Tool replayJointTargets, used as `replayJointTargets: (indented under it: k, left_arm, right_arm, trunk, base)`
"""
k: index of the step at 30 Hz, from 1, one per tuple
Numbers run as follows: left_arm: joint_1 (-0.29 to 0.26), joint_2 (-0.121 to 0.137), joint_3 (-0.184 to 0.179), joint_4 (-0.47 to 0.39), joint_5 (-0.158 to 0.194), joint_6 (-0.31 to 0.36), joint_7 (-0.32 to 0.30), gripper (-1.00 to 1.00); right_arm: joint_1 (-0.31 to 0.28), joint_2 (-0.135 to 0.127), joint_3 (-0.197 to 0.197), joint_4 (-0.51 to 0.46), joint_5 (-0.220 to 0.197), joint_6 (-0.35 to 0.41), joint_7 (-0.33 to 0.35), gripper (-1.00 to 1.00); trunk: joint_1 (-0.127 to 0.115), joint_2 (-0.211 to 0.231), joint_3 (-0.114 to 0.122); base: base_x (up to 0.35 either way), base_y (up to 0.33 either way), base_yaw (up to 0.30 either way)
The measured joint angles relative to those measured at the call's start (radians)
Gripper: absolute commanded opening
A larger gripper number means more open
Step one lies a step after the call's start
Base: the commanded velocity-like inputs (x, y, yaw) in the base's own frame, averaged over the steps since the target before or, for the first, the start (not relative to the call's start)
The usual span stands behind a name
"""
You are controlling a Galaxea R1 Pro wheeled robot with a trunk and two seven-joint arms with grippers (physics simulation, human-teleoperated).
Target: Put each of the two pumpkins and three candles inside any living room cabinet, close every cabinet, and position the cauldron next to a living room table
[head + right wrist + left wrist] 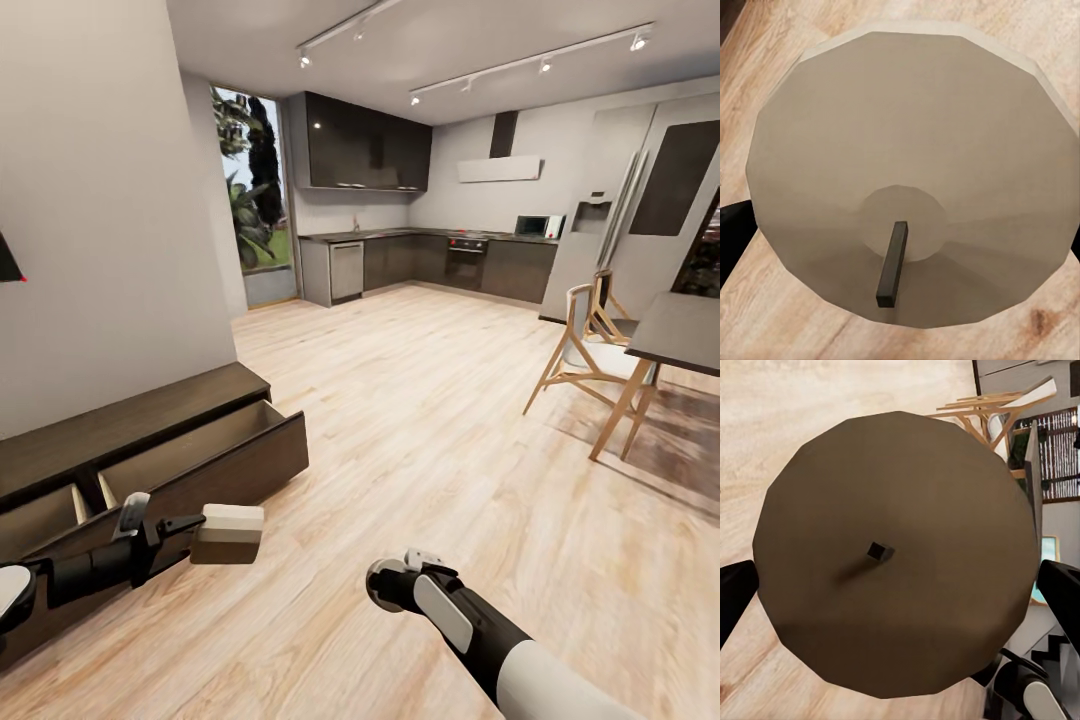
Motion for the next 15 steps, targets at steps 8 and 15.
replayJointTargets:
  k: [8,15]
  left_arm:
    - [0.000,0.000,0.000,0.000,0.000,0.000,0.000,-1.00]
    - [0.000,0.000,0.000,0.001,0.000,0.000,0.000,-1.00]
  right_arm:
    - [0.000,0.002,-0.004,0.000,-0.001,-0.001,0.000,-1.00]
    - [0.000,0.002,-0.002,0.001,-0.001,-0.001,-0.001,-1.00]
  trunk:
    - [0.000,0.000,0.000]
    - [0.000,0.000,0.000]
  base:
    - [0.000,-0.011,0.000]
    - [0.000,-0.117,0.164]
